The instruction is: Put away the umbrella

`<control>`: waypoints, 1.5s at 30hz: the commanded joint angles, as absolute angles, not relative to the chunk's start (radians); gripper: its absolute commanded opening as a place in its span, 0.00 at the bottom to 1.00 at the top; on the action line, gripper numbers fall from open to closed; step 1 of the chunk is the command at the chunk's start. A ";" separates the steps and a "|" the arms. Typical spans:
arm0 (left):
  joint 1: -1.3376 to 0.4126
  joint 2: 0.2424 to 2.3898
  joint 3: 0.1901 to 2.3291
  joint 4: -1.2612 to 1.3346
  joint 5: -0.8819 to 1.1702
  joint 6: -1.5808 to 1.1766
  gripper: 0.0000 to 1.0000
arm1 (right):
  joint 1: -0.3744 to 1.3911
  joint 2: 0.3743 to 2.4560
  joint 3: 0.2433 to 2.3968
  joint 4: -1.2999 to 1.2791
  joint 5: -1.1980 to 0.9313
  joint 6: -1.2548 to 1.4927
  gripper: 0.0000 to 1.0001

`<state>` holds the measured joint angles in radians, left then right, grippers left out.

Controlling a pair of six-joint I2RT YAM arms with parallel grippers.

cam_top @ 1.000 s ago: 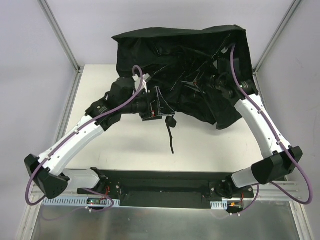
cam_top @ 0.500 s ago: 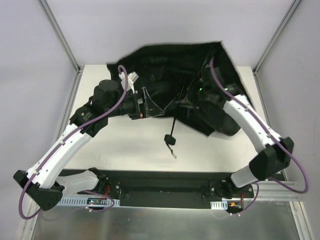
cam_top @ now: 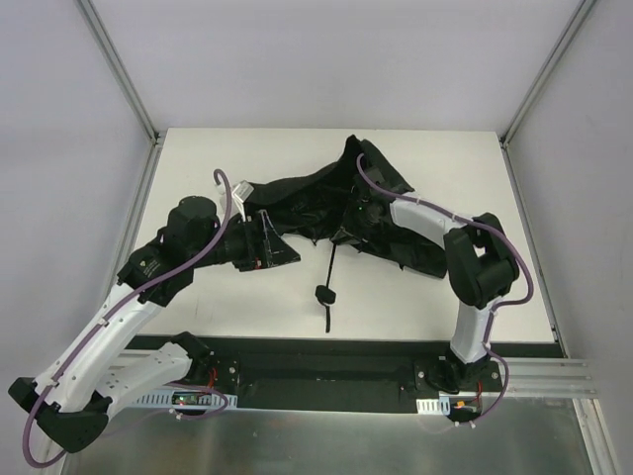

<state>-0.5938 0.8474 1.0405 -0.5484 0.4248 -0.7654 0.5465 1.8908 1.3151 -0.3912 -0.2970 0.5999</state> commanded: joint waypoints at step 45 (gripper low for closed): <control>-0.623 1.158 1.155 -0.232 0.450 -0.723 0.00 | 0.640 1.361 1.476 -0.386 -0.169 0.667 0.30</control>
